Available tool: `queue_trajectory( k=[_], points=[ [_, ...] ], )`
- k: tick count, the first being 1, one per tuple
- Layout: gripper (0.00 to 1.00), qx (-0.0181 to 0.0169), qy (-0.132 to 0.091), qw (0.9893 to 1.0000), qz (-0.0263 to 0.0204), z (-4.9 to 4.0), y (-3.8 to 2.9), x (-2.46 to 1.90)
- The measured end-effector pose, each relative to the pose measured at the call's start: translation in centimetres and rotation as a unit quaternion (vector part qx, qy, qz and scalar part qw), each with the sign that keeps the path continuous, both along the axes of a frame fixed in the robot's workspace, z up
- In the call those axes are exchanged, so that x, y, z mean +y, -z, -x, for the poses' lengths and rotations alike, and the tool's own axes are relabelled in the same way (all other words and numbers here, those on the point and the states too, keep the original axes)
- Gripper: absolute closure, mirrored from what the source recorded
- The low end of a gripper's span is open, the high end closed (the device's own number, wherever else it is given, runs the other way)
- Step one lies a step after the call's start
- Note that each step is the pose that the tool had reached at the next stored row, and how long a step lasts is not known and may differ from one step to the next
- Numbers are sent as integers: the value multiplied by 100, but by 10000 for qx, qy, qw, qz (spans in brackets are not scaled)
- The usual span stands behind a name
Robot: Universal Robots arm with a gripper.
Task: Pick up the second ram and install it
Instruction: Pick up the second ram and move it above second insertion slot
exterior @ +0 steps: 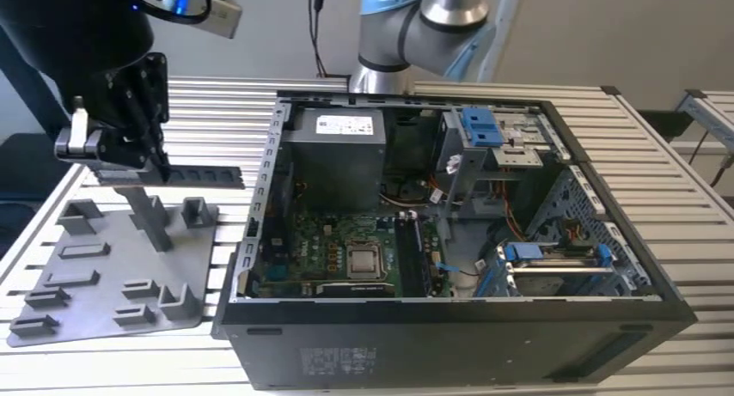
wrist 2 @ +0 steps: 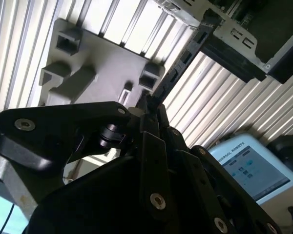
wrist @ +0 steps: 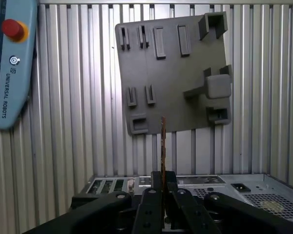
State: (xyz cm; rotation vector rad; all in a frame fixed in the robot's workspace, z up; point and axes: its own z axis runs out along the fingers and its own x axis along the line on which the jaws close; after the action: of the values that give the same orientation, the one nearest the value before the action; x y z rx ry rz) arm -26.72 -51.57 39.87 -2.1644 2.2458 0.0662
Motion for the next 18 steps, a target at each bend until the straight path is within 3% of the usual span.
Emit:
queue_trajectory(
  k=[18],
  points=[
    [85, 15, 0, 10000, 0, -801, 0, 0]
  ],
)
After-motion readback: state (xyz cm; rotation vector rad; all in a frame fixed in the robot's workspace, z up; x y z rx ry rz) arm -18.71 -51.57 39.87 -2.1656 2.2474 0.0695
